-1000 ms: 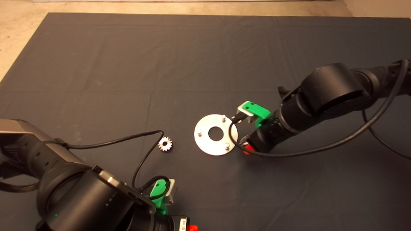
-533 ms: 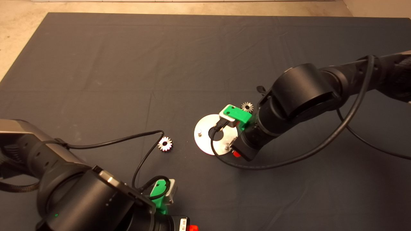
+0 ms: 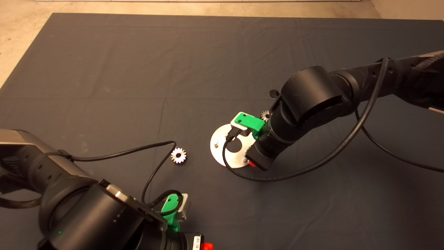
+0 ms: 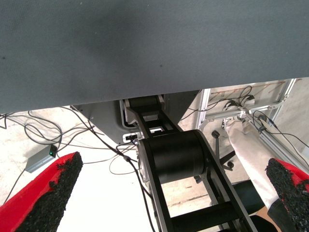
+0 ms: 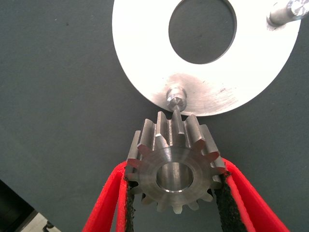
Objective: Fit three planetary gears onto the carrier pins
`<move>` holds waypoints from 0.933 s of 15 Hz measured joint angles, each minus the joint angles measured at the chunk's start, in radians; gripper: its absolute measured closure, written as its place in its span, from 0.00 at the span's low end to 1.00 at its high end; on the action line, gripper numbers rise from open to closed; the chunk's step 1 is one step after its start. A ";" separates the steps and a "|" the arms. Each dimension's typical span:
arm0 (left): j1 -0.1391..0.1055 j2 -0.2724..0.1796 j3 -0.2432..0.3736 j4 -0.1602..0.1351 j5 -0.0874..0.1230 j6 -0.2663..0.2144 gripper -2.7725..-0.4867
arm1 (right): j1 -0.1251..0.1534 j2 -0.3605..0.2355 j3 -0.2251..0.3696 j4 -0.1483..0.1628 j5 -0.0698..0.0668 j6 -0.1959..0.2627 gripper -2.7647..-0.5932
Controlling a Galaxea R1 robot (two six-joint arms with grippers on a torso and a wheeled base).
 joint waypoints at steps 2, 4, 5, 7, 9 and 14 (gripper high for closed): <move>0.000 0.000 0.000 0.000 0.000 0.000 0.00 | 0.000 0.001 -0.008 0.000 -0.005 -0.015 0.85; 0.000 0.000 0.000 0.000 0.000 0.000 0.00 | -0.003 0.009 -0.009 0.000 -0.005 -0.022 0.85; 0.000 0.000 0.000 0.000 0.000 0.000 0.00 | -0.007 0.013 -0.013 0.000 -0.003 -0.026 0.85; 0.000 0.000 0.000 0.000 0.000 0.000 0.00 | -0.019 0.016 -0.031 0.000 -0.002 -0.051 0.85; 0.000 0.000 0.000 0.001 0.000 0.000 0.00 | -0.036 0.020 -0.046 0.000 -0.004 -0.064 0.85; 0.000 -0.001 0.000 0.005 0.000 0.000 0.00 | -0.052 0.036 -0.067 -0.001 -0.003 -0.089 0.85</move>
